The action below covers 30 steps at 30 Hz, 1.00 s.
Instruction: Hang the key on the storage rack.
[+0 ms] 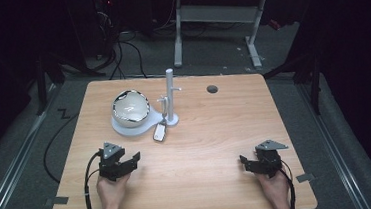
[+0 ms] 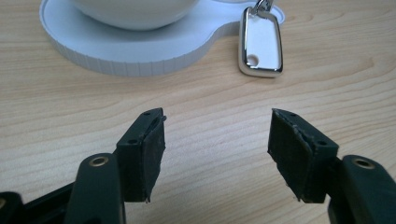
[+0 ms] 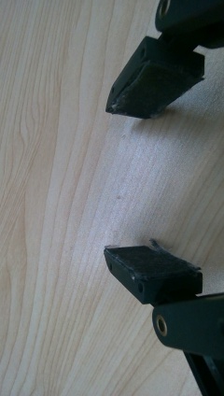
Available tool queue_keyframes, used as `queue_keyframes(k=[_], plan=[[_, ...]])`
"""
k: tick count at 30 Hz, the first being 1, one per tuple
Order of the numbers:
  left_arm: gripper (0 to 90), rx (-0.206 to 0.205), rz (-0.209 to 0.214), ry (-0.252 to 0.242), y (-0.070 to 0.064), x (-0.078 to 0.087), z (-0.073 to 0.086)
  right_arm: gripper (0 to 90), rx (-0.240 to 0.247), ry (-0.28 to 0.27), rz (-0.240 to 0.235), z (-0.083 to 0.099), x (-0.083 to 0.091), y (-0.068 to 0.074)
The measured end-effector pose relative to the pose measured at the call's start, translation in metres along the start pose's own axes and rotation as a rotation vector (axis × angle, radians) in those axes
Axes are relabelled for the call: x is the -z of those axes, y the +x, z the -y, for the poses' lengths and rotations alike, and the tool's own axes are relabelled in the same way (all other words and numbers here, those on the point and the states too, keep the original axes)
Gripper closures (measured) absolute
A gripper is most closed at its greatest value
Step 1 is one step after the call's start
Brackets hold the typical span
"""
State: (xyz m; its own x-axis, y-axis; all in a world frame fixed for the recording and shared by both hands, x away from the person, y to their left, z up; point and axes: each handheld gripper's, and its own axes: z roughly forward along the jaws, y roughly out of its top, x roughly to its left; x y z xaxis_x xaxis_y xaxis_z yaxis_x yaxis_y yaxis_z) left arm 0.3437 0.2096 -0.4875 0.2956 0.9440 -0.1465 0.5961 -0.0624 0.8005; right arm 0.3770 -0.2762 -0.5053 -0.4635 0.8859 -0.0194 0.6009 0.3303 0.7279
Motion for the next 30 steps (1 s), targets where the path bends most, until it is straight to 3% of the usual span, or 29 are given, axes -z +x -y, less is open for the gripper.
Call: queue_keyframes(k=[8,20,30], plan=[[36.2,-0.006,-0.027,0.028,0.001,-0.004,0.008,25.6,-0.002,0.0,0.0,0.0,0.0,0.0],[33.6,-0.082,-0.122,0.082,-0.002,-0.01,0.019,25.6,-0.003,0.0,0.001,0.0,0.0,0.0],[30.4,-0.074,-0.134,0.083,-0.002,-0.01,0.02,25.6,-0.003,0.0,0.003,0.0,0.0,0.0]])
